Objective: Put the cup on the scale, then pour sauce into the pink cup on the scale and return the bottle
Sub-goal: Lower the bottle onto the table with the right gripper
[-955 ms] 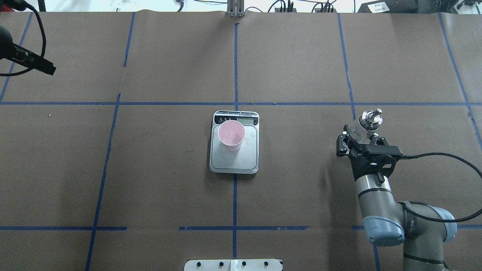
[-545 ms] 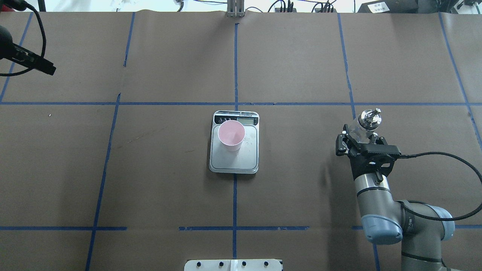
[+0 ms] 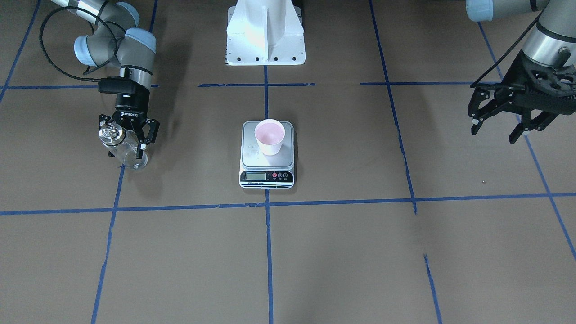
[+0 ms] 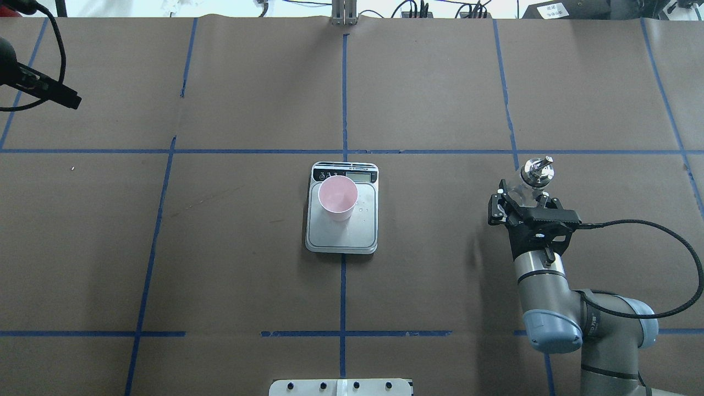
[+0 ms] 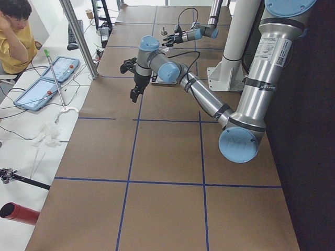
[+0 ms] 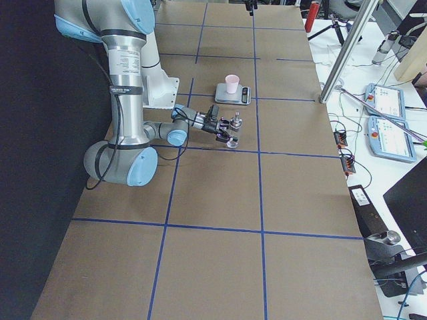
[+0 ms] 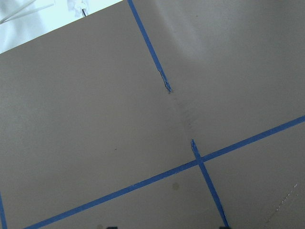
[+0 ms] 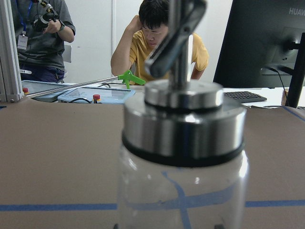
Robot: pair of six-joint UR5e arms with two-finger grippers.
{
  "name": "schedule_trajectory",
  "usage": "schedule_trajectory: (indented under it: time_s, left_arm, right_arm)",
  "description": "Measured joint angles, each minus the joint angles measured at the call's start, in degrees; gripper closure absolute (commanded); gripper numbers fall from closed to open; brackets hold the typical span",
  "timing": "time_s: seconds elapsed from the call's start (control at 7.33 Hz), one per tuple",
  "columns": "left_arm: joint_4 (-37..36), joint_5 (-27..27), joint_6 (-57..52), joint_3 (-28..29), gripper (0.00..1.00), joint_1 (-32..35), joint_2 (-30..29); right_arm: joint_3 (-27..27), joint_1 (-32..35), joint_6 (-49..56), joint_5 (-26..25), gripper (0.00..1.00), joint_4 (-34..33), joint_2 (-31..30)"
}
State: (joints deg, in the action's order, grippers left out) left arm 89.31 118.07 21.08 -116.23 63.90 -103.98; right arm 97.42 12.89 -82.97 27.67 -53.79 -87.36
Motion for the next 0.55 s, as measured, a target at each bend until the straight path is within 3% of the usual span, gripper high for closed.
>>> schedule_trajectory:
  time_s: [0.14, 0.55]
  left_arm:
    - [0.0, 0.0, 0.0, 0.0, 0.22, 0.0, 0.0]
    - [0.0, 0.0, 0.0, 0.0, 0.22, 0.0, 0.0]
  right_arm:
    - [-0.2, 0.0, 0.0, 0.0, 0.01, 0.0, 0.0]
    - [-0.4, 0.0, 0.0, -0.1, 0.00, 1.3, -0.1]
